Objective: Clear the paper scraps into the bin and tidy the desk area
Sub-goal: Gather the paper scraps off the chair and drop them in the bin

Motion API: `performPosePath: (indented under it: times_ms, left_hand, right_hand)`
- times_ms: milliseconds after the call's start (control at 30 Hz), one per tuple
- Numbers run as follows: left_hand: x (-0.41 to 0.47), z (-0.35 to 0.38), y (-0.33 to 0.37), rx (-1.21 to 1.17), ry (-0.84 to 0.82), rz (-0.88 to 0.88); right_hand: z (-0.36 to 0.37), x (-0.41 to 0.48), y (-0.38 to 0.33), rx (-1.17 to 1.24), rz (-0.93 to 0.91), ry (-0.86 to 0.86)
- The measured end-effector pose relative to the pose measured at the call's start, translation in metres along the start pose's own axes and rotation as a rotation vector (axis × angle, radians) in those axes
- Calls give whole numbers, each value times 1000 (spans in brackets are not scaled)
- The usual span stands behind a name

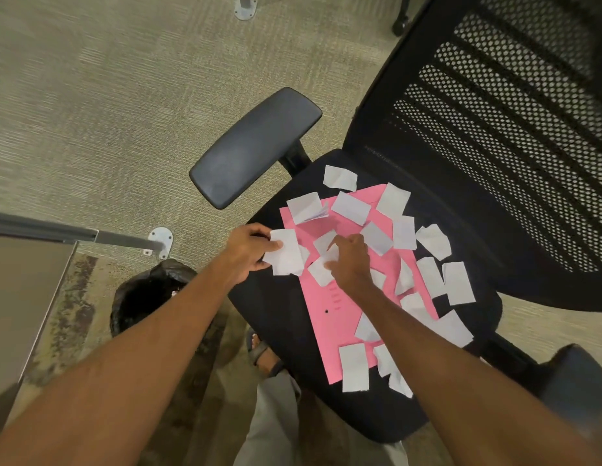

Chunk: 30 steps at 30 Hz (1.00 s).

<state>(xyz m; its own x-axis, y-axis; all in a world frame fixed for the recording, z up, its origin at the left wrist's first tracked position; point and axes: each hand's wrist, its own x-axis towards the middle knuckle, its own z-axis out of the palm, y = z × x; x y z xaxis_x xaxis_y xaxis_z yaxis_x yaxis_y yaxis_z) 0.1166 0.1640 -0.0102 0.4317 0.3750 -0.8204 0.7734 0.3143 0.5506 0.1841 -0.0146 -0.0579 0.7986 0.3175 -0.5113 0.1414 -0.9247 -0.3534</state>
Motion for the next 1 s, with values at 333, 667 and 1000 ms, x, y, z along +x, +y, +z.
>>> performPosePath:
  times_ms: [333,667,1000]
  left_hand:
    - [3,1,-12,69,33,13]
    - [-12,7,-9,246,17,242]
    - [0,26,18,408,168,425]
  right_hand:
    - [2,-4,3,-38,-25,19]
    - [-9,-9,11,46,-124,46]
    - [-44,22,-20,-236,-526,168]
